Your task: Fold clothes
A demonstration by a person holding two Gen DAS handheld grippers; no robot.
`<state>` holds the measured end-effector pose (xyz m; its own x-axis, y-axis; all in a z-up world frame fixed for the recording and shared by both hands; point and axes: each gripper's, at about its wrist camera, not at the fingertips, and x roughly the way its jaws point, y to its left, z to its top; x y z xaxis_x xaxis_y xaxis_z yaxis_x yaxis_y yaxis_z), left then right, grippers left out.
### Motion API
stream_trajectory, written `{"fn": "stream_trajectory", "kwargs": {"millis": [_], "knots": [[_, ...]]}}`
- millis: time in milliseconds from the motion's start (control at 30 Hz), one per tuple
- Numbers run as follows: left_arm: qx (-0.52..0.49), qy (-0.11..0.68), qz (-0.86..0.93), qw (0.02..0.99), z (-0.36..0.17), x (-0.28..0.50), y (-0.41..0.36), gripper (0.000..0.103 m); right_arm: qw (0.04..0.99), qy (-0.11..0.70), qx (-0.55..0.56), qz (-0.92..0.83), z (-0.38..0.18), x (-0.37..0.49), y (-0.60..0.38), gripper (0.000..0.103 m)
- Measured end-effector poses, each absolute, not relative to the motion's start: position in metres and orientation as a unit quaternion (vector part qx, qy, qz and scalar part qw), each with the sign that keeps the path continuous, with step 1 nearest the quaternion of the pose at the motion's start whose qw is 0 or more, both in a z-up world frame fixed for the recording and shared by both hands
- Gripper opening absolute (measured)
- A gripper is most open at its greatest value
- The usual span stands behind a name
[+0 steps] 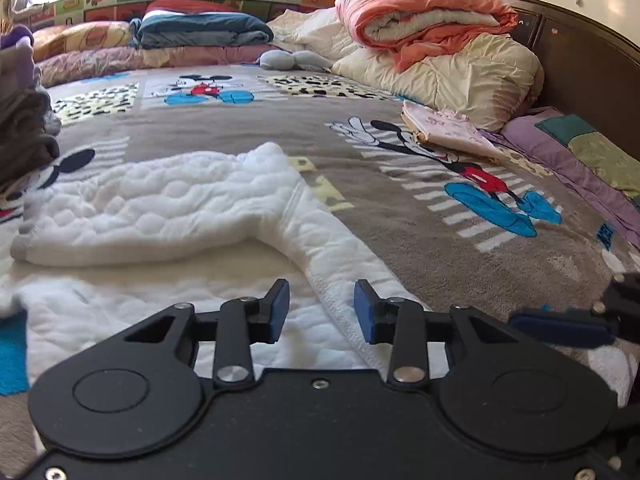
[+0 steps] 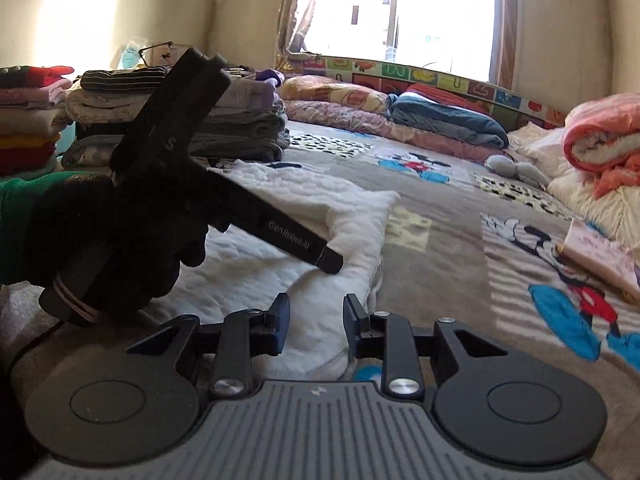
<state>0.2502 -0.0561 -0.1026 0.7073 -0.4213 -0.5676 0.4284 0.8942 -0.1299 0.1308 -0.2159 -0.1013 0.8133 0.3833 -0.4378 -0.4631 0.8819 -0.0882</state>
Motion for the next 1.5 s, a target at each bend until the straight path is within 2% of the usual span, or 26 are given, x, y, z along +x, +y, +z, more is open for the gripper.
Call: {"fn": "stream_trajectory", "kwargs": {"millis": [167,300,467,600,933,1033,1067,1167,1267,1367,1500], "knots": [[-0.004,0.283,-0.214,0.935,-0.084,0.246,-0.044,0.035,0.931,0.215,-0.133,0.262,-0.103,0.172,-0.209,0.030],[0.002,0.260,-0.195,0.946,-0.070,0.247,-0.045,0.035,0.922,0.232,-0.110,0.289,-0.124,0.189,-0.205,0.030],[0.027,0.247,-0.194,0.949,-0.058,0.288,-0.074,0.033,0.920,0.233,-0.113,0.295,-0.132,0.184,-0.200,0.033],[0.062,0.280,-0.184,0.940,-0.073,0.344,-0.100,0.022,0.920,0.232,-0.098,0.300,-0.133,0.186,-0.206,0.033],[0.129,0.347,-0.137,0.919,-0.078,0.413,-0.133,0.022,0.920,0.235,-0.082,0.304,-0.132,0.188,-0.210,0.033],[0.120,0.393,-0.151,0.899,-0.087,0.432,-0.135,0.023,0.919,0.238,-0.078,0.305,-0.131,0.189,-0.210,0.034],[0.125,0.397,-0.134,0.899,-0.091,0.437,-0.135,0.017,0.919,0.240,-0.077,0.305,-0.131,0.189,-0.211,0.034],[0.095,0.412,-0.091,0.902,-0.106,0.449,-0.126,0.018,0.918,0.244,-0.072,0.305,-0.131,0.191,-0.211,0.034],[0.067,0.405,-0.070,0.909,-0.108,0.449,-0.122,0.027,0.917,0.249,-0.071,0.305,-0.132,0.192,-0.211,0.034],[0.038,0.379,-0.067,0.922,-0.094,0.438,-0.115,0.026,0.916,0.251,-0.071,0.304,-0.132,0.192,-0.211,0.034],[0.051,0.346,-0.116,0.930,-0.073,0.412,-0.106,0.026,0.917,0.250,-0.073,0.303,-0.132,0.191,-0.210,0.034]]}}
